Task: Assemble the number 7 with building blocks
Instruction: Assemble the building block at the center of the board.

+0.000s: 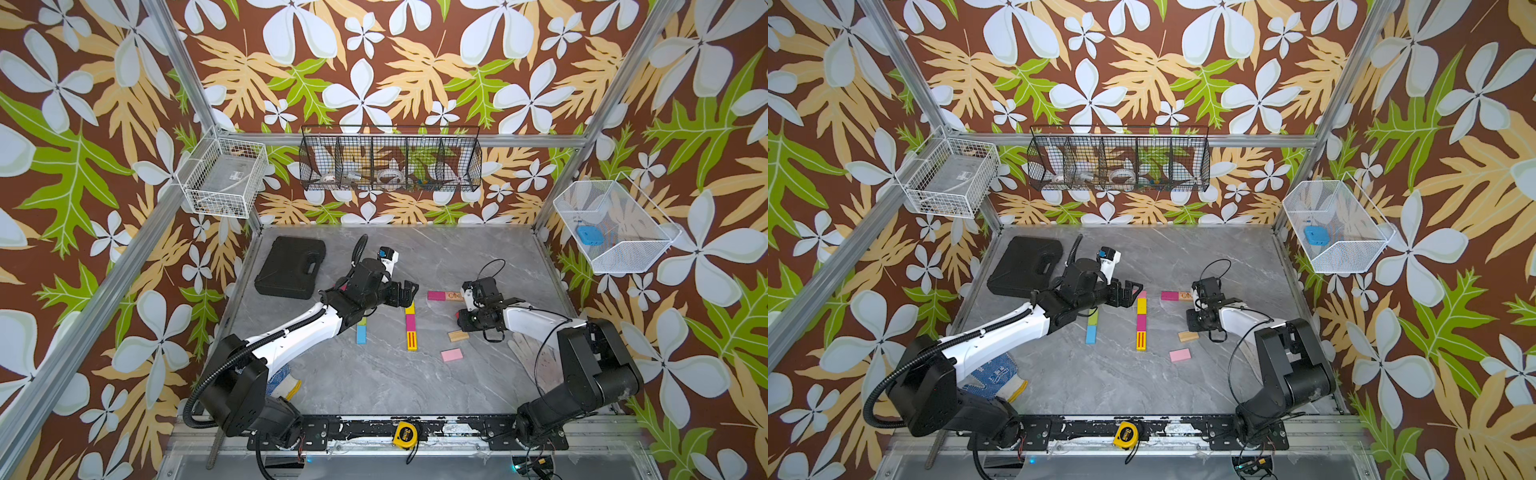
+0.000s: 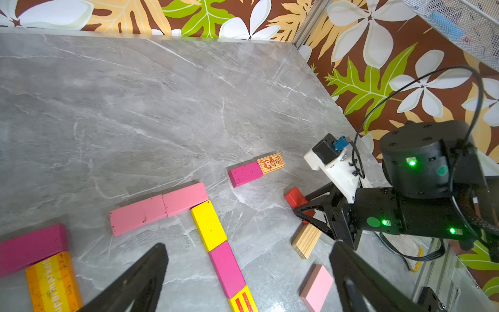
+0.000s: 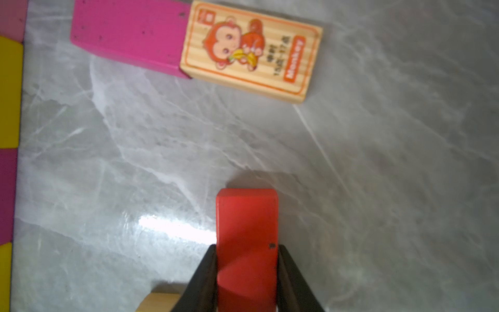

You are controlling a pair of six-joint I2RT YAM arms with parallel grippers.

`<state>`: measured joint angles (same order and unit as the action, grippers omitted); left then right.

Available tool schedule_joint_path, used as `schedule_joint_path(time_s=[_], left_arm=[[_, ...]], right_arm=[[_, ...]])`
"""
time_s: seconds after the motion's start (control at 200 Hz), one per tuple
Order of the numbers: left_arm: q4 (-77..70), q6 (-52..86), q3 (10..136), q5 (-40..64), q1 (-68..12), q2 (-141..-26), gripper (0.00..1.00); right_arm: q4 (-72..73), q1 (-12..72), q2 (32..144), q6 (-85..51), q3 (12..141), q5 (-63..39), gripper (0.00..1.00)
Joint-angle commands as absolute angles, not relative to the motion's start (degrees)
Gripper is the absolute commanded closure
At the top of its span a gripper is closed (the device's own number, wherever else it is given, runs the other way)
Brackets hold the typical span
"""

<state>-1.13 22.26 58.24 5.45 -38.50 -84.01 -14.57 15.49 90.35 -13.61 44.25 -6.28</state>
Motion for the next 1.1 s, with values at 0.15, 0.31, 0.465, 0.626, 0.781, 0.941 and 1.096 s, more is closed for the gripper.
schedule_joint_path(time_s=[0.15, 0.31, 0.465, 0.626, 0.781, 0.941, 1.096], left_arm=[[-2.9, 21.1, 58.3, 5.9, -38.2, -83.2, 0.04], [-2.9, 20.9, 57.9, 5.9, -37.9, -82.8, 0.04], [-3.1, 20.8, 57.7, 5.9, -37.8, -82.8, 0.04], [-3.1, 20.7, 57.8, 6.0, -37.7, -82.8, 0.04], [-3.2, 20.9, 57.8, 6.0, -37.7, -82.9, 0.04], [-3.3, 21.1, 57.6, 6.2, -37.7, -83.0, 0.04], [-3.5, 21.1, 57.7, 6.3, -37.7, -83.1, 0.04]], right_arm=[[-13.0, 14.9, 93.4, -17.8, 46.4, -7.4, 0.67], [-12.2, 14.4, 94.8, -18.8, 47.0, -7.4, 0.68], [-11.6, 14.4, 95.4, -19.5, 47.0, -6.9, 0.68], [-11.9, 14.1, 95.5, -19.8, 47.0, -5.8, 0.68], [-12.2, 13.9, 95.1, -19.8, 47.0, -4.9, 0.68], [-12.0, 13.9, 94.7, -19.6, 46.6, -4.7, 0.67], [-11.7, 13.9, 94.0, -18.9, 46.7, -5.4, 0.60]])
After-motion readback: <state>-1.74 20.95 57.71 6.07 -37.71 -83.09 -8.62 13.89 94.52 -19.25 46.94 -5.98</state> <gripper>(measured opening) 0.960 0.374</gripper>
